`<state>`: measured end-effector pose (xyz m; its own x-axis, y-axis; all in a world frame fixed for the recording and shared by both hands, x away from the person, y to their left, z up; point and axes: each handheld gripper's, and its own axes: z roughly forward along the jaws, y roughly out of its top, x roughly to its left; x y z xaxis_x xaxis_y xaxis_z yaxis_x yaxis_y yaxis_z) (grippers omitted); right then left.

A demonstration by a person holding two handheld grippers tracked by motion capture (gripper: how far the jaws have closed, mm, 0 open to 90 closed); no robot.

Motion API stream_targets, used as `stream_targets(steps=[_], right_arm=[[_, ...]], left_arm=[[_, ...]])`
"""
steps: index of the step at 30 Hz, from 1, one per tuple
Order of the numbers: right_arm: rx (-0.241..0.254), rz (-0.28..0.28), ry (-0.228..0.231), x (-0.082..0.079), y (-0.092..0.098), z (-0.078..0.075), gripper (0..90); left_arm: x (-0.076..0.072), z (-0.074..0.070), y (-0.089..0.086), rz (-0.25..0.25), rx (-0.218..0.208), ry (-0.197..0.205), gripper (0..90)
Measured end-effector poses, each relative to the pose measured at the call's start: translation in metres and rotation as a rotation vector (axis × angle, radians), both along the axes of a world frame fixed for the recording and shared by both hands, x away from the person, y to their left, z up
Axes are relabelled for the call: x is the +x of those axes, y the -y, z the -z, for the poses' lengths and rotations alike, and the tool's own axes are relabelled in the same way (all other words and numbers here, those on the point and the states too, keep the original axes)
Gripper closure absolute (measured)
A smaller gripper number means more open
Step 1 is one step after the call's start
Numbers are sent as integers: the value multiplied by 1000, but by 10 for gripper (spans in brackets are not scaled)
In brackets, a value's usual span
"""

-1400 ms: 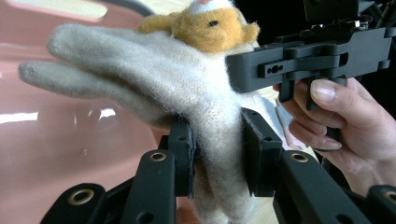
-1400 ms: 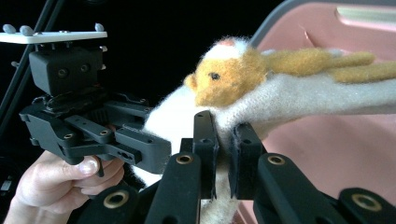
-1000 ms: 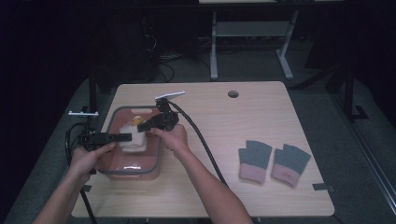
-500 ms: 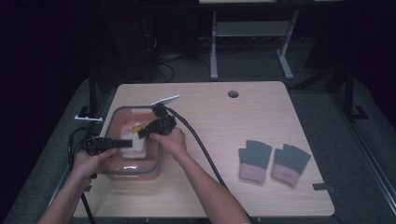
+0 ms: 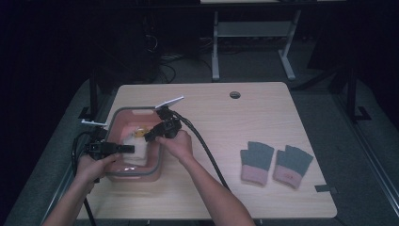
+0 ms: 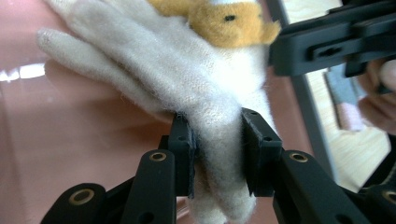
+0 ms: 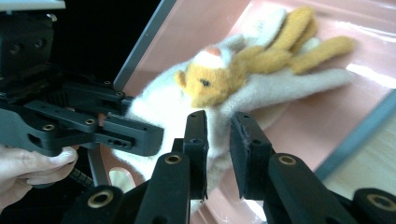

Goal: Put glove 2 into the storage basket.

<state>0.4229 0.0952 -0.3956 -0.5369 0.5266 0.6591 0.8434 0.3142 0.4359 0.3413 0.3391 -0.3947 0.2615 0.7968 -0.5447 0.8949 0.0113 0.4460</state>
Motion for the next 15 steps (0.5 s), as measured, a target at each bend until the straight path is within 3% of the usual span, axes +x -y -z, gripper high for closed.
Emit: stream_targets(steps=[1,7,10,14,15], right_arm=[[12,4,1,0,3,-2,762],[18,3,14,-1,7,-6,762],[21,3,24,-1,9,-9,762],[28,2,33,-2,11,-12,755],[32,3,33,-3,13,-13,754]], left_arm=[[0,1,1,4,25,-11,683],[1,4,5,23,72,-23,669],[0,3,6,4,105,-40,605],[0,-4,2,-28,123,-27,564],[1,-9,0,-23,146,2,554]])
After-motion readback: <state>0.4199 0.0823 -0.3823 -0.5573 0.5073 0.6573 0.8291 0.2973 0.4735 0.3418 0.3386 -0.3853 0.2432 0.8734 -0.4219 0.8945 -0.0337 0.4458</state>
